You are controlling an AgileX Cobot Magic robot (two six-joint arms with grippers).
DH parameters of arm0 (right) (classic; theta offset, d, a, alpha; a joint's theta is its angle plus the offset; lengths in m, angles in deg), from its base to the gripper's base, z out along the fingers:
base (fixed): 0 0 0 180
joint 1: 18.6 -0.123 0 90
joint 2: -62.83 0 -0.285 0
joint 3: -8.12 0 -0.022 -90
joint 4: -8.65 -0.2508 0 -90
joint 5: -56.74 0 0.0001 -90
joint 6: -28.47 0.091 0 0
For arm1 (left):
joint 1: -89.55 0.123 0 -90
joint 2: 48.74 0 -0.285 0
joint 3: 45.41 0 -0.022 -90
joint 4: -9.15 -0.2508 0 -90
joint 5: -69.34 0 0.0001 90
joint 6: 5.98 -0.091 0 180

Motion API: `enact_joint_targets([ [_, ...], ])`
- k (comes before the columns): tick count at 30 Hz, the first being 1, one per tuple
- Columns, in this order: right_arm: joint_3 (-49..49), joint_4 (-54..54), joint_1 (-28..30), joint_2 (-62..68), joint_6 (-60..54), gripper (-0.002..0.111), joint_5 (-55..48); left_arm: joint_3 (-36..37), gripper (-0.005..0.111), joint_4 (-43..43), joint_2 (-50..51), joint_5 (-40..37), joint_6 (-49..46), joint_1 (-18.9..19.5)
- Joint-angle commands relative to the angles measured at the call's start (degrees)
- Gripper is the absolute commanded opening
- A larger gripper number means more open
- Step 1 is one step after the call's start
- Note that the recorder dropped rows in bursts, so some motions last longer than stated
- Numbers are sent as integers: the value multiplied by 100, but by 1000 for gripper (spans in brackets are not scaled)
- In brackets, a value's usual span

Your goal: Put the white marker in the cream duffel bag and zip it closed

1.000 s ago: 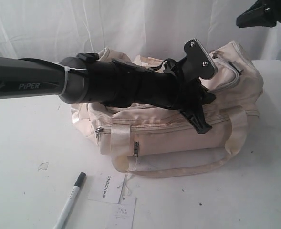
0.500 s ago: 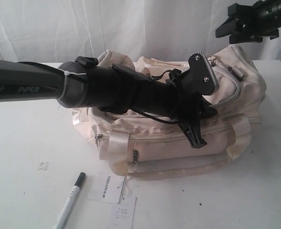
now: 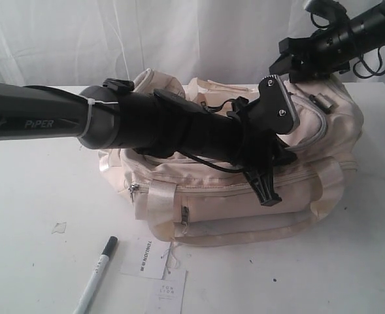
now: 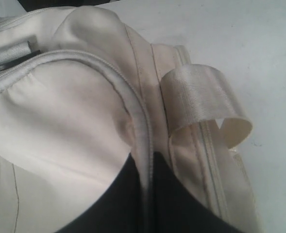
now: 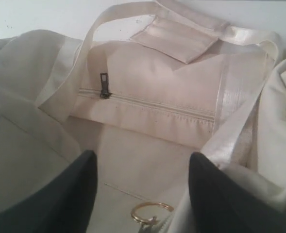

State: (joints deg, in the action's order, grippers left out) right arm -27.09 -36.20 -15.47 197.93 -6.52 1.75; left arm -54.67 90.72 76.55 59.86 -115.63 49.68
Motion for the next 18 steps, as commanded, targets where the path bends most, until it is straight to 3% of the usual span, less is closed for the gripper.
enact_joint_targets([
  [1, -42, 17, 4, -112, -94, 53, -510, 45, 0, 51, -90, -164, 15, -25],
  [6, -42, 262, 4, -276, -249, 53, -798, 44, 9, 51, -90, 51, 15, -25],
  [14, -42, 898, 17, -630, 196, 53, -1286, 44, 59, 51, -90, 291, 62, -25],
  [18, -28, 1097, 17, -682, 700, 53, -1497, 44, 71, 51, -90, 570, 62, -25],
])
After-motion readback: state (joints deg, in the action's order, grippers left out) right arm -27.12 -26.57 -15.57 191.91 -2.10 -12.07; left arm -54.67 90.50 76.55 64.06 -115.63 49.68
